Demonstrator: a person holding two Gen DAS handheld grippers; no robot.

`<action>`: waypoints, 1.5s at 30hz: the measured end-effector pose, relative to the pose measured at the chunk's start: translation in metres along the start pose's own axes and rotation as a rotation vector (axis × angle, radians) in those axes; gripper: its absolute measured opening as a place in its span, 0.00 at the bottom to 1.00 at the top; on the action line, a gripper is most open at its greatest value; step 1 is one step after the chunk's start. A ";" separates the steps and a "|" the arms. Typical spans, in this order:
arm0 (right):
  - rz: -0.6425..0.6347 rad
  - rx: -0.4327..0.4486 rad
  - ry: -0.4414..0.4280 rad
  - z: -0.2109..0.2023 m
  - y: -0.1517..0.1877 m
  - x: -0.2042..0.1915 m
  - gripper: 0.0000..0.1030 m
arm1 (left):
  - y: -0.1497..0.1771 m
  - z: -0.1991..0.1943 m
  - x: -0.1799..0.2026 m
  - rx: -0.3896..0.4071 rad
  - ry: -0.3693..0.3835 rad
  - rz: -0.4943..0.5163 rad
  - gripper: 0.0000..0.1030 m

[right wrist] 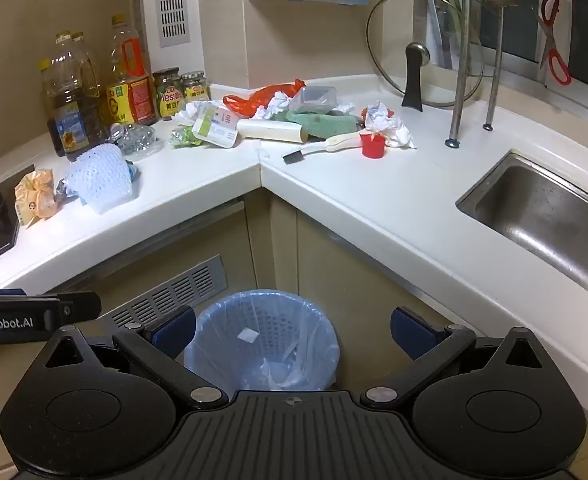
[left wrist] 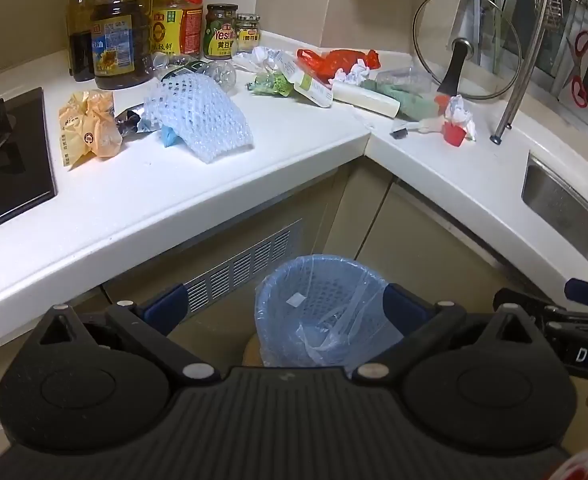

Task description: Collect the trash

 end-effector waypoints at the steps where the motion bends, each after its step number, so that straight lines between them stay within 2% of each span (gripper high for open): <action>1: 0.000 0.002 -0.001 0.000 0.000 0.000 1.00 | 0.000 0.001 0.001 -0.005 -0.001 -0.001 1.00; 6: 0.002 0.003 -0.003 0.000 0.000 0.000 1.00 | -0.002 -0.008 0.001 0.038 0.010 -0.006 1.00; 45: 0.007 0.006 -0.005 -0.003 -0.001 0.003 1.00 | 0.001 -0.004 0.002 0.034 0.011 0.002 1.00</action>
Point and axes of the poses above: each gripper's, at about its wrist camera, not at the fingertips, and z roughly the way its jaws point, x to its right, y to its underside, the point moved 6 cm from there along z, roughly the way its jaws point, and after that the axes turned 7 degrees about -y, right-handed, at the moved point
